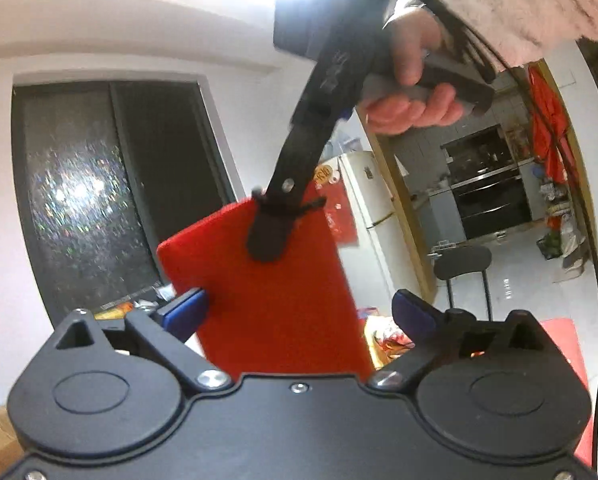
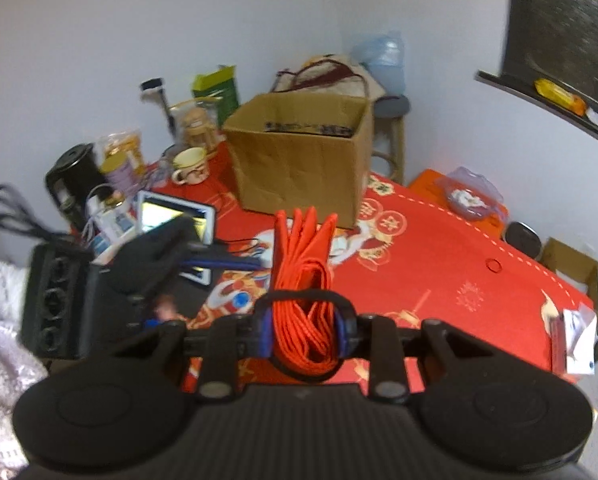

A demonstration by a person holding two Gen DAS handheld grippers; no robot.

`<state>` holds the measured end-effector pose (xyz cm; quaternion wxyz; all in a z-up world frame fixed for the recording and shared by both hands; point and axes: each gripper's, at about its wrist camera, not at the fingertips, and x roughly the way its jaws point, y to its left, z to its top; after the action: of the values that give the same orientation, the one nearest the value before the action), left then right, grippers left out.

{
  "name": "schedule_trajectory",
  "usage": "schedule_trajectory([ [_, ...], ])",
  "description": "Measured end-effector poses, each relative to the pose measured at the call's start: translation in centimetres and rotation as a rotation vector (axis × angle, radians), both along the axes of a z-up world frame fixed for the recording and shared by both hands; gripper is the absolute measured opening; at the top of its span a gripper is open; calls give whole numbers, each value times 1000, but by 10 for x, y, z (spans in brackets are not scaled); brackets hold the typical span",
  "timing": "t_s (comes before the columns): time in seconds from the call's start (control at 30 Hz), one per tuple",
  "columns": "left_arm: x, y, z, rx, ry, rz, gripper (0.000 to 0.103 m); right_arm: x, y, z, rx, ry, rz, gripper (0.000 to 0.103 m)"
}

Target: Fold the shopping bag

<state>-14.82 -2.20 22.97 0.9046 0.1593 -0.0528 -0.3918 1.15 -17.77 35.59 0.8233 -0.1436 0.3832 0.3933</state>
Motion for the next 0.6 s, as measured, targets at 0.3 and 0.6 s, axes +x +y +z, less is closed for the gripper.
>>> schedule_trajectory([
  [0.3, 31, 21, 5, -49, 61, -110, 84, -20, 8, 5, -69, -43, 182, 27],
  [0.6, 52, 42, 4, -58, 95, -224, 65, -33, 17, 5, -108, -56, 332, 27],
])
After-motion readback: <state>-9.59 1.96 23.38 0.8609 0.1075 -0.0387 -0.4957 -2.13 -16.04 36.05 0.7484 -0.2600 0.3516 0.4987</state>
